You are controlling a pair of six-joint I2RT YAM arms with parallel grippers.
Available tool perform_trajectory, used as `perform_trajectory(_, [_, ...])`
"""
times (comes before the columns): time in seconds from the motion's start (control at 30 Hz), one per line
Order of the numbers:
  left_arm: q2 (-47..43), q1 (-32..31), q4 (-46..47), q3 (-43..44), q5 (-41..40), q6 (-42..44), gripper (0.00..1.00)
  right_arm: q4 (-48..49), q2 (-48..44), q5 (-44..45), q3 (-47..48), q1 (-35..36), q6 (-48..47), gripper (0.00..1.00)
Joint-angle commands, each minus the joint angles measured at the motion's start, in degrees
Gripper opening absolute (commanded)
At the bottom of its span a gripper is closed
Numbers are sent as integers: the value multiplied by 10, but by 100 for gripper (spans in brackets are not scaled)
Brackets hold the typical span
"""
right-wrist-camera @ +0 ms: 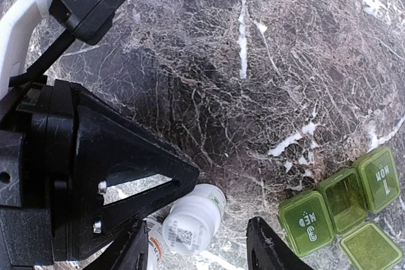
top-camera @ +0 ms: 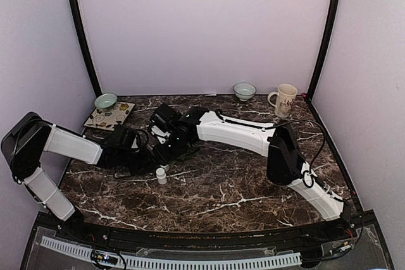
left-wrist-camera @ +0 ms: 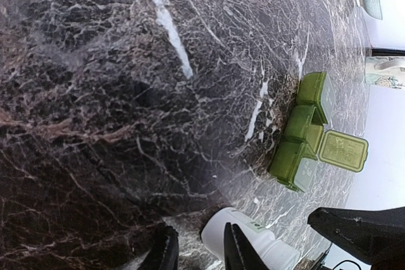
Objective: Sort the pills into containers
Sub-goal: Adjust the pill bottle at the center of the board.
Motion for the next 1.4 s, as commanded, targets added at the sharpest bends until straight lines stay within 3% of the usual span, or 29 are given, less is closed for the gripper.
perform_trajectory(0.0, [0, 3, 5, 8, 4, 6, 28, 8, 2, 1, -3, -1, -1, 52])
perform_trajectory(0.57, [3, 4, 2, 6, 1, 10, 28, 43, -38, 67, -17, -23, 24, 65])
perform_trajectory(1.37, [3, 3, -11, 17, 13, 18, 27, 0, 7, 61, 12, -45, 56, 55])
